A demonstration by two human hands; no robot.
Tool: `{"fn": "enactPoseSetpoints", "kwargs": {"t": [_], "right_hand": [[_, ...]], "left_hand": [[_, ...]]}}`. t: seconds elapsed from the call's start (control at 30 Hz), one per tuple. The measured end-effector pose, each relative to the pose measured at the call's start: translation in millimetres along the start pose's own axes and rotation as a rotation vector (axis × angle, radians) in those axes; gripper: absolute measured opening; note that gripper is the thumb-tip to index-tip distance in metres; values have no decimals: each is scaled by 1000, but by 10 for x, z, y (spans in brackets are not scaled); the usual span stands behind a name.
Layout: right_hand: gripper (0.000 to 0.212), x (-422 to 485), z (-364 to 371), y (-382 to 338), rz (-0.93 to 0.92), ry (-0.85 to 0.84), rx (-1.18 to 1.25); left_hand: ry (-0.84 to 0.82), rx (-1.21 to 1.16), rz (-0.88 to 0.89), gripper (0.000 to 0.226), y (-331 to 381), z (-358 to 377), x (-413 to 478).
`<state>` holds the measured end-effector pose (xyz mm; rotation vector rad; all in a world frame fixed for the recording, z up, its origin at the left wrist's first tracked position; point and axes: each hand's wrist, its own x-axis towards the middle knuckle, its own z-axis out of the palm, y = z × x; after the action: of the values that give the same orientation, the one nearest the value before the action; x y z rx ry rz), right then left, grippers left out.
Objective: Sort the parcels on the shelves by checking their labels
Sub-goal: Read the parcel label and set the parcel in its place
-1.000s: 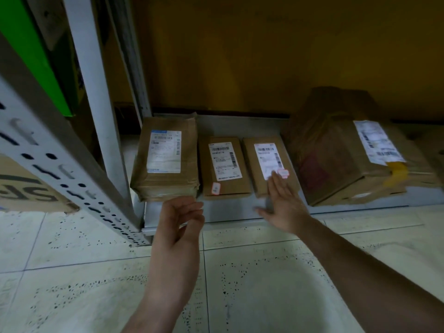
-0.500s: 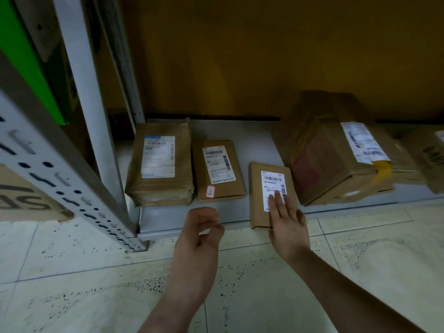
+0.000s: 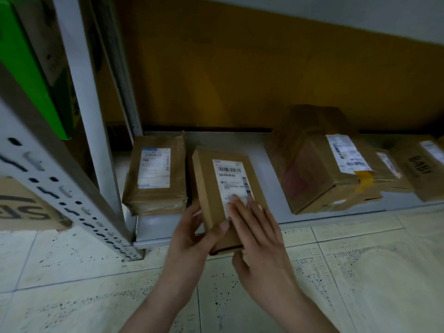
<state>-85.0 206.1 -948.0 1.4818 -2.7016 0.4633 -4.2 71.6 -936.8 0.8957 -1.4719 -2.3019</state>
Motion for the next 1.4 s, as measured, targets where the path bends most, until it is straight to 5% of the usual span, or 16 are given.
{"fn": "enactPoseSetpoints", "kwargs": {"t": [0.3,1.03,1.3,1.4], "right_hand": [[114,127,-255,131,288,-149,641],[98,123,-71,-23,233,-14,643],[106,111,-12,-53,277,-30,688],[104,152,-15,39,321,-156,792]], "left_hand": [[4,-166,21,59,145,-416,-2],[-31,-103,60,60,53,-479,102],[167,0,29,38,16,-307,56],[196,118,25,32,-44,-296,8]]}}
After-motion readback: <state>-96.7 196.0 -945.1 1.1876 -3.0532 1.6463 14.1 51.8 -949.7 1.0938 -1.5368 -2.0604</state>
